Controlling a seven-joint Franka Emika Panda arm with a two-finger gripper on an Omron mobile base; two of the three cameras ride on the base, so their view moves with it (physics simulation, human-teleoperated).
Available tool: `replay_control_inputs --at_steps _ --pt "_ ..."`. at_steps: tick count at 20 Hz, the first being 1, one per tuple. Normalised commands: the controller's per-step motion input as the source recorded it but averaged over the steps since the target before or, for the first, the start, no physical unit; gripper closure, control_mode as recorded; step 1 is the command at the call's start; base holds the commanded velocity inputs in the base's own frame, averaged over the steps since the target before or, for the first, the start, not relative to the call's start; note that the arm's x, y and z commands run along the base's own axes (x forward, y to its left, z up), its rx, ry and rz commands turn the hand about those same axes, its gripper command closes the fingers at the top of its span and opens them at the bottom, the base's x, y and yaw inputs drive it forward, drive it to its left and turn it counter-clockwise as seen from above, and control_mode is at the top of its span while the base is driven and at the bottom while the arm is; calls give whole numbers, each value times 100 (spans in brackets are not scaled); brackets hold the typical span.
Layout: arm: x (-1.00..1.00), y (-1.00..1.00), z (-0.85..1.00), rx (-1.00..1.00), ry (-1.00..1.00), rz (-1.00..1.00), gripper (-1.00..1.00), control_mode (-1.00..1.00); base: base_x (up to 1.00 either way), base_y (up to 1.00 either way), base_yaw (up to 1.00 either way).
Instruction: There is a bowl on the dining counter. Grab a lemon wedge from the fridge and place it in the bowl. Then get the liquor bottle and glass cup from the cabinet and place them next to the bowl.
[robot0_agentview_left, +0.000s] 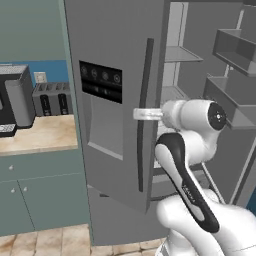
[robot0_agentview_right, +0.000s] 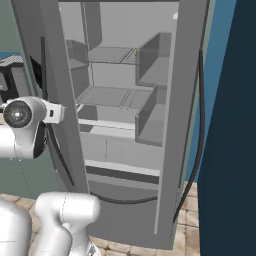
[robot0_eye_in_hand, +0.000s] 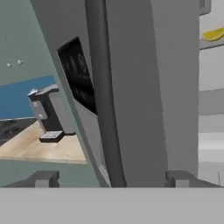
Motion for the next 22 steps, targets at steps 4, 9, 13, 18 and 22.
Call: replay_control_inputs --at_steps 4,9,13,18,22 --pt "-93 -64 26 20 0 0 -100 -100 0 0 0" --pt "-61 -63 20 19 3 -1 -100 -100 0 0 0" --pt "-9 -40 -4 10 1 0 -100 -100 0 0 0" --pt "2 -20 -14 11 1 0 -100 -100 0 0 0" --pt "15 -16 -12 19 4 -1 -100 -100 0 0 0"
